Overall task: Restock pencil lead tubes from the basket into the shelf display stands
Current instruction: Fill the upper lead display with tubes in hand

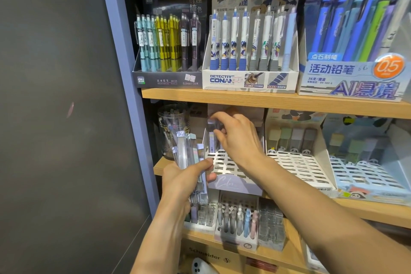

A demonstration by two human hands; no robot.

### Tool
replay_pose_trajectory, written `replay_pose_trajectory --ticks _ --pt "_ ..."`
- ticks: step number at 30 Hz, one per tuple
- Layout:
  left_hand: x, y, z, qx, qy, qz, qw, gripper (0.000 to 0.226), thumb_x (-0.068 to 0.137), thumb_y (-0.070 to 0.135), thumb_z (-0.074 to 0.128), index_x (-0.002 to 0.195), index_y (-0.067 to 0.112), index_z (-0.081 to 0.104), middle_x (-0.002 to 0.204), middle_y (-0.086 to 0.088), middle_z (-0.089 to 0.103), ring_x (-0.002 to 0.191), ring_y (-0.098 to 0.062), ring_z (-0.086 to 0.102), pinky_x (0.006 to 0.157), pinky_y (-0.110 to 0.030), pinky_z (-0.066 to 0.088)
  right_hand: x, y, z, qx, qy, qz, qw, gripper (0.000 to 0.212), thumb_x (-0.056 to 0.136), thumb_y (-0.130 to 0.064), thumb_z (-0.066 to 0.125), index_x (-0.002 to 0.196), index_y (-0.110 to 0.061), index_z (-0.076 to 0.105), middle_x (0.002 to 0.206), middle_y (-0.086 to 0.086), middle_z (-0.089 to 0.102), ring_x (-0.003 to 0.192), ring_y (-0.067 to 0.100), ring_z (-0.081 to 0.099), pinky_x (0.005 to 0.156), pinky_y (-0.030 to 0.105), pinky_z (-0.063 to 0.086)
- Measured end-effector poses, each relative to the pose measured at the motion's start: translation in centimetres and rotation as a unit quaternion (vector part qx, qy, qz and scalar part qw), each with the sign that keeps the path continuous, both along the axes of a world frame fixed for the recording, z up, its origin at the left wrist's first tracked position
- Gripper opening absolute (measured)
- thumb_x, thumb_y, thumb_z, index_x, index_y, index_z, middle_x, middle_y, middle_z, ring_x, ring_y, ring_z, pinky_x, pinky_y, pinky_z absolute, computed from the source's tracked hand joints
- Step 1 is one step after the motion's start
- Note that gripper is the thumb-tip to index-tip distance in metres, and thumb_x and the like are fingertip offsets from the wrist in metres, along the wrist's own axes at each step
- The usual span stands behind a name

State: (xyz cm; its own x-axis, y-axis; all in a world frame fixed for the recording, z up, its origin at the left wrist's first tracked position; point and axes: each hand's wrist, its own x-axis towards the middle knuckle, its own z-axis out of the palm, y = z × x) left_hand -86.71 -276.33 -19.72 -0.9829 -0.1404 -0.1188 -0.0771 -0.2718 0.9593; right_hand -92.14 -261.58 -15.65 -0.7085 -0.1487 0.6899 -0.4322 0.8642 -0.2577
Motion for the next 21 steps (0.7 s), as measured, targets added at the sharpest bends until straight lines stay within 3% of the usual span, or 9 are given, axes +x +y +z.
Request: replay_pose_trajectory --ticks 5,11,14,16,18,21 --pt "-0.1 0.0 -0.2 0.005 0.002 0.000 1.000 0.026 0.079 0.002 0.086 0.102 0.001 0.072 0.085 -0.021 0.078 0.069 -0.035 0.073 0.091 -0.060 0.059 0.0 -0.1 0.1 -0.005 0.001 -0.015 1.000 0.038 0.095 -0.016 0.067 0.131 -0.026 0.064 0.092 0.004 0.059 0.092 0.032 0.062 0.078 0.039 0.053" --pt "-0.3 -0.2 -0.5 0.015 0.001 -0.005 1.000 0.026 0.076 0.005 0.088 0.097 0.002 0.074 0.084 -0.026 0.077 0.070 -0.034 0.070 0.097 -0.064 0.055 0.2 -0.2 0.0 0.041 -0.045 -0.033 0.998 0.046 0.094 -0.011 0.066 0.139 -0.020 0.059 0.105 0.011 0.066 0.101 0.036 0.064 0.083 0.042 0.053" --pt "-0.3 -0.2 -0.5 0.043 -0.009 -0.023 0.999 0.029 0.077 0.003 0.087 0.102 0.000 0.073 0.086 -0.024 0.077 0.067 -0.033 0.069 0.087 -0.056 0.062 0.7 0.2 -0.3 0.032 -0.047 -0.022 0.998 0.049 0.094 -0.015 0.069 0.140 -0.023 0.058 0.101 0.004 0.063 0.098 0.028 0.063 0.085 0.039 0.052" --pt "-0.2 -0.1 -0.3 0.071 -0.012 -0.057 0.996 0.034 0.078 0.001 0.086 0.109 -0.004 0.072 0.085 -0.022 0.075 0.063 -0.031 0.066 0.074 -0.043 0.060 1.8 0.3 -0.7 -0.081 -0.061 -0.005 0.995 0.040 0.092 -0.022 0.072 0.131 -0.025 0.063 0.092 -0.004 0.065 0.085 0.016 0.062 0.082 0.036 0.054" --pt "-0.1 -0.1 0.0 0.078 -0.011 -0.084 0.993 0.035 0.078 0.001 0.086 0.111 -0.004 0.073 0.086 -0.023 0.075 0.061 -0.029 0.066 0.069 -0.037 0.058 3.1 -0.2 -1.1 -0.275 -0.163 0.038 0.947 0.028 0.088 -0.031 0.079 0.114 -0.025 0.070 0.086 -0.004 0.070 0.073 0.012 0.066 0.072 0.036 0.059" --pt "0.0 -0.1 0.2 0.049 -0.005 -0.102 0.994 0.030 0.078 0.003 0.085 0.107 -0.003 0.076 0.090 -0.028 0.076 0.061 -0.027 0.069 0.059 -0.032 0.058 4.5 -0.6 -1.3 -0.476 -0.347 0.117 0.800 0.034 0.080 -0.020 0.088 0.106 -0.008 0.071 0.083 0.012 0.073 0.051 0.021 0.063 0.056 0.034 0.057"
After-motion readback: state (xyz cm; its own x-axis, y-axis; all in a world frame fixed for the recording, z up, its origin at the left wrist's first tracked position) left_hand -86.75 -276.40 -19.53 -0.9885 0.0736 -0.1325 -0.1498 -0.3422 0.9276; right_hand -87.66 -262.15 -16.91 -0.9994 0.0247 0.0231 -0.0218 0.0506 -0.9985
